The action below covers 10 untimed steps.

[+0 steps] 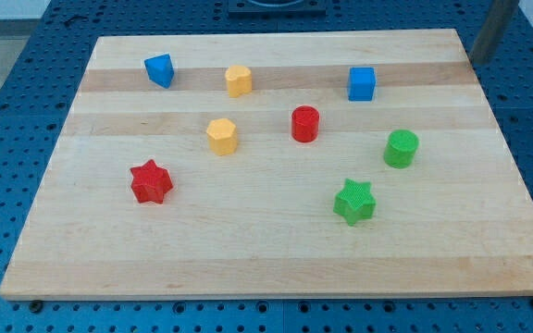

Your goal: Push the green circle closer to blue cube

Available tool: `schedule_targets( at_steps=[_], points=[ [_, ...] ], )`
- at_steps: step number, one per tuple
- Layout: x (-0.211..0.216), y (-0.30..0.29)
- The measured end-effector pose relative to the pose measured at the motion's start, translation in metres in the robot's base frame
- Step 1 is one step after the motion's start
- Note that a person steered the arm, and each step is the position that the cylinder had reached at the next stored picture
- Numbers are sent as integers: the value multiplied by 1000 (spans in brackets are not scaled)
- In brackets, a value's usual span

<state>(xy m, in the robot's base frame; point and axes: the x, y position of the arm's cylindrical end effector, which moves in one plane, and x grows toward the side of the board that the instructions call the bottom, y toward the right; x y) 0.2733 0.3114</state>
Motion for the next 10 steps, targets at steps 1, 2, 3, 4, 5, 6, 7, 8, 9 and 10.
schedule_targets(
  at_steps=[1, 2, 3, 4, 5, 6, 7, 8, 9, 10],
  points=[
    [32, -4],
    [46, -12],
    [46, -46],
    [46, -98],
    [46, -125],
    [46, -125],
    [46, -132],
    [46, -131],
    [61, -70],
    [95, 12]
  ],
)
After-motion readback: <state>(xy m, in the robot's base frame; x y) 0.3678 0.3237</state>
